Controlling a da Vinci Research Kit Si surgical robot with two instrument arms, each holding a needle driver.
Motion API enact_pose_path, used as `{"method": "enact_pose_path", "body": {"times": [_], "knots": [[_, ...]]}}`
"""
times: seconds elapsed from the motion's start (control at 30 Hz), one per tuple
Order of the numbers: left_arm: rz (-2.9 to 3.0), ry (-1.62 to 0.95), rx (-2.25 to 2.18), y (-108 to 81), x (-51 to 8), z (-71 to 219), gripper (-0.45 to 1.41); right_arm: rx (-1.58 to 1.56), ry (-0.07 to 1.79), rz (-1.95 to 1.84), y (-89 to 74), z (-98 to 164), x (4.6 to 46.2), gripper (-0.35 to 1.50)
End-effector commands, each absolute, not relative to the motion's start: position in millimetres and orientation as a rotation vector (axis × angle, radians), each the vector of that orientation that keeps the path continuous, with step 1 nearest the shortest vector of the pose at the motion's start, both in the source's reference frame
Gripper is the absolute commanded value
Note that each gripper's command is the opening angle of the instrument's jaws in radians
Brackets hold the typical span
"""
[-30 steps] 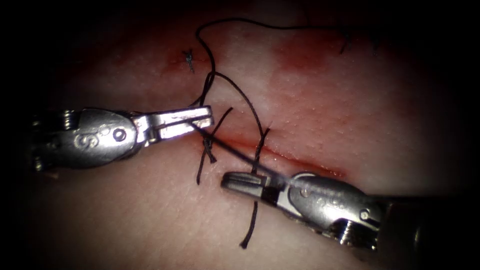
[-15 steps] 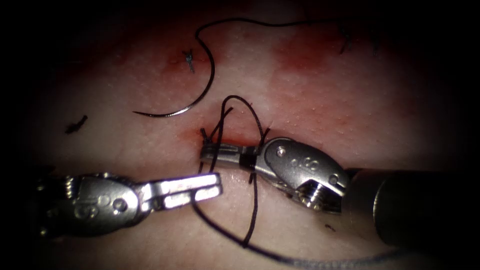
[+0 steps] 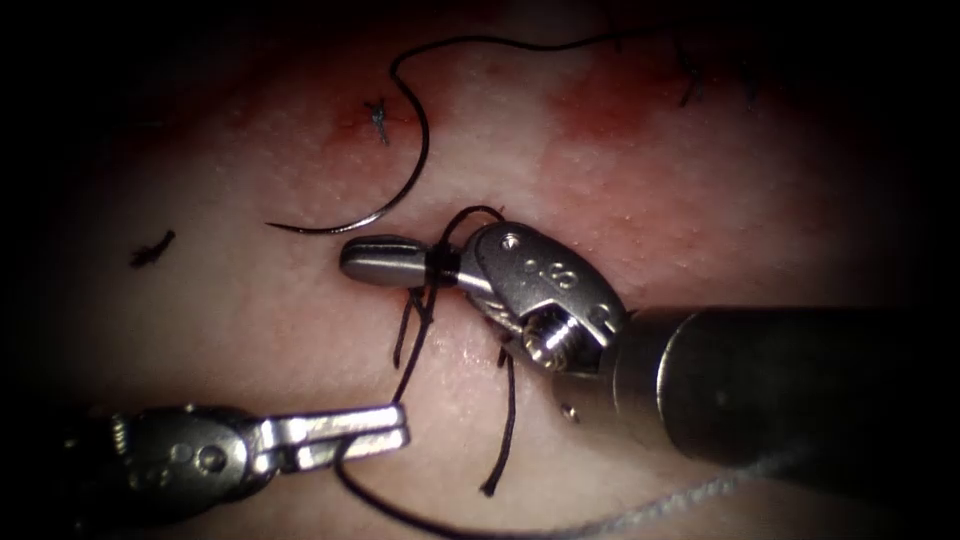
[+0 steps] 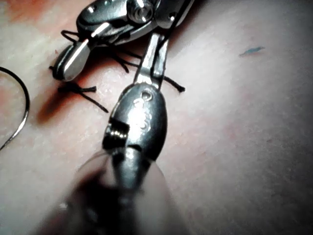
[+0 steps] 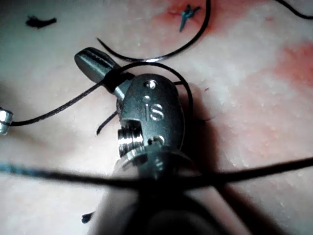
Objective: Wound Closure
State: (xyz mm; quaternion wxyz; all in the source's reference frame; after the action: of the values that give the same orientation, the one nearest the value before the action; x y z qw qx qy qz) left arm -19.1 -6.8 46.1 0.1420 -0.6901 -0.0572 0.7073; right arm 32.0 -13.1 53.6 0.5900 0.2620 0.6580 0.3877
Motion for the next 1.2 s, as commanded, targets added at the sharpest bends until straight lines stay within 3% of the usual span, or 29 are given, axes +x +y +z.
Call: {"method": "enact_pose_path", "body": {"times": [0.03,0.33,0.67,1.2], "knots": [[2.033,-0.167,-1.994,-7.1,-19.6,47.4,-0.45,0.660,1.573,0.916,-13.7,53.9,32.8,-0.35],[2.014,-0.209,-1.966,-7.2,-19.4,53.6,-0.45,0.813,1.776,0.901,-13.6,53.5,32.2,-0.35],[2.008,-0.218,-1.943,-5.9,-17.7,56.2,-0.45,0.852,1.749,0.899,-14.4,52.9,29.8,-0.35],[1.982,-0.274,-2.005,-3.8,-22.3,56.5,-0.45,0.977,1.647,0.460,-16.4,52.0,27.7,-0.35]]}}
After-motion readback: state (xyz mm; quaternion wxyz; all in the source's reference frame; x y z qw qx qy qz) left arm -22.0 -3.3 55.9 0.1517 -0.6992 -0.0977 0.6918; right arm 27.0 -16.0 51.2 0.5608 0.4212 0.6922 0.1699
